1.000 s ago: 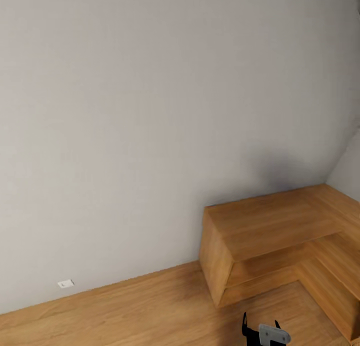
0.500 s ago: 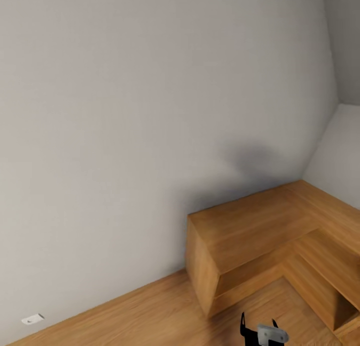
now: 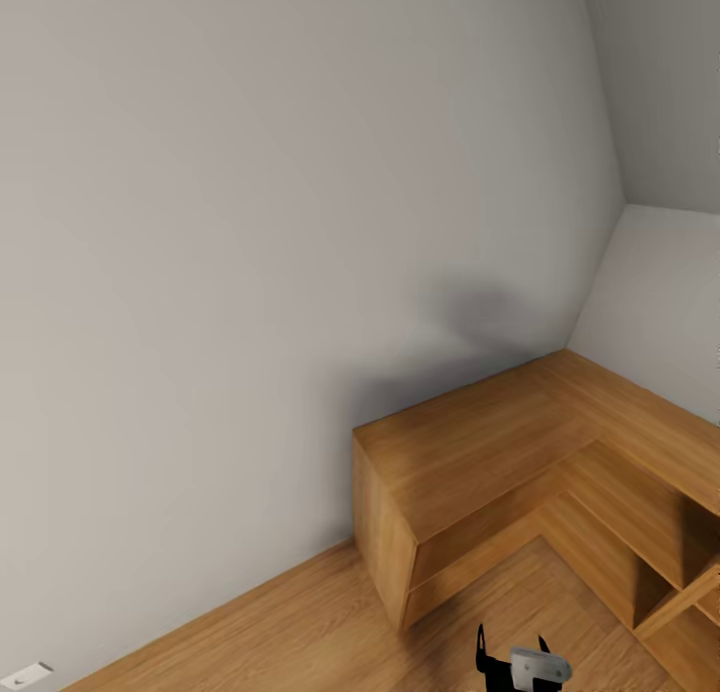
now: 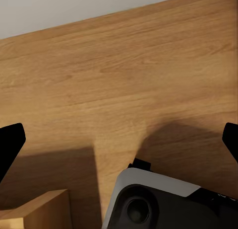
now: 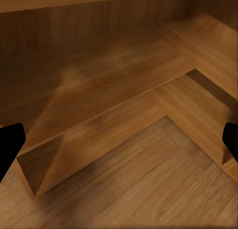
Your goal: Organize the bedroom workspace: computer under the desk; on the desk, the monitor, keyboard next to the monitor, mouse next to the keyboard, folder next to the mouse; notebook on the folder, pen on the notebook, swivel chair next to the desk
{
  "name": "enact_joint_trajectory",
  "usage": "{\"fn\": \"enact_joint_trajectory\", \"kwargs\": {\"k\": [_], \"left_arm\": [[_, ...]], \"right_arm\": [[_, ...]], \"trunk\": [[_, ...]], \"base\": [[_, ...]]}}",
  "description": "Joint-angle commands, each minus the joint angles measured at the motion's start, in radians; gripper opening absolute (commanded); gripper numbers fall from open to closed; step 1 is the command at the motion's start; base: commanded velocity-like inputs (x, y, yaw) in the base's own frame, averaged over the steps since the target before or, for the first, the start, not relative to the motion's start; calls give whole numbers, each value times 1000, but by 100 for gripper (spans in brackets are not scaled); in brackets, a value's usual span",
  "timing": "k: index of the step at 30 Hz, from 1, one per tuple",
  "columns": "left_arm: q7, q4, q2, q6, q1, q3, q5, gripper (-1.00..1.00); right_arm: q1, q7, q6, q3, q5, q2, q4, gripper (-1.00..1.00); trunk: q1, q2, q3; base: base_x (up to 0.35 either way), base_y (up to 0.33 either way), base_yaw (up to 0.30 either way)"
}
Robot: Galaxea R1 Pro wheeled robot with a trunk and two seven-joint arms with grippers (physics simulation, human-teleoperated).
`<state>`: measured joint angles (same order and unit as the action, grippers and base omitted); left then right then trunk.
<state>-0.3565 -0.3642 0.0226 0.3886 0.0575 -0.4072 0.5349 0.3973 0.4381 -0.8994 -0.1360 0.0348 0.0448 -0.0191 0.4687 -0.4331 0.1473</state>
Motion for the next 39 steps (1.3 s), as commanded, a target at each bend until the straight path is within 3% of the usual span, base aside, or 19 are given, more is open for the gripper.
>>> {"fn": "enact_joint_trajectory", "kwargs": {"k": [1, 8, 28, 31, 39], "left_arm": [[-7, -1, 1, 3, 1, -9, 6, 100], [-7, -1, 1, 3, 1, -9, 6, 100], [-7, -1, 0, 1, 1, -10, 7, 100], [-6, 16, -16, 2, 2, -11, 4, 100], [-6, 29, -23, 3, 2, -11, 4, 100]], "right_arm": [[1, 10, -1, -7, 4, 1, -2, 100], [1, 11, -1, -7, 4, 1, -2, 100], [0, 3, 12, -7, 4, 5, -3, 100], [0, -10, 29, -6, 5, 12, -4, 100], [0, -16, 44, -8, 5, 8, -4, 100]], "trunk": [[1, -2, 2], [1, -2, 2], [1, -2, -5], [1, -2, -5], [1, -2, -5]], "base": [[0, 0, -21], [0, 0, -5], [0, 0, -191], [0, 0, 0], [8, 0, 0]]}}
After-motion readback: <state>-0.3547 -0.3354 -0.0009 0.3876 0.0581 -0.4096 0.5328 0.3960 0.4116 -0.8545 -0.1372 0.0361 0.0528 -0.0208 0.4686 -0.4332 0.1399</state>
